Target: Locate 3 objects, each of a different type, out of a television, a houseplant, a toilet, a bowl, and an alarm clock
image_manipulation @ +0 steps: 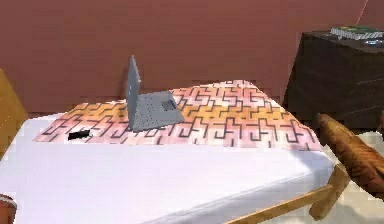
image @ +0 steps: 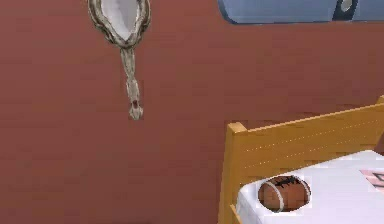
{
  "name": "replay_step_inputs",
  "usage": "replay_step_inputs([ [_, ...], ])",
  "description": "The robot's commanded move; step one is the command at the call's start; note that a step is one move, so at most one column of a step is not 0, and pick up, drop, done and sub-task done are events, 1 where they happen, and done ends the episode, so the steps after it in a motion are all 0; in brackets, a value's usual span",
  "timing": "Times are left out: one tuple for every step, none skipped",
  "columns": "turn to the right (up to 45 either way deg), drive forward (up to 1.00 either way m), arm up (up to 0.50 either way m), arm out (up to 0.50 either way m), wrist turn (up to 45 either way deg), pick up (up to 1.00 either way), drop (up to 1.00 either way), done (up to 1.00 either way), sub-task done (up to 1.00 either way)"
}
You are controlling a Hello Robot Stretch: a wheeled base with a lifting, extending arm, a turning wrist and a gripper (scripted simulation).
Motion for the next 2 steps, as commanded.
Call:
replay_step_inputs([
  [30.0, 0.00, 0.00, 0.00, 0.0, 0.00, 0.00, 0.00, 0.00],
  [0.0, 0.00, 0.00, 0.00, 0.0, 0.00, 0.00, 0.00, 1.00],
])
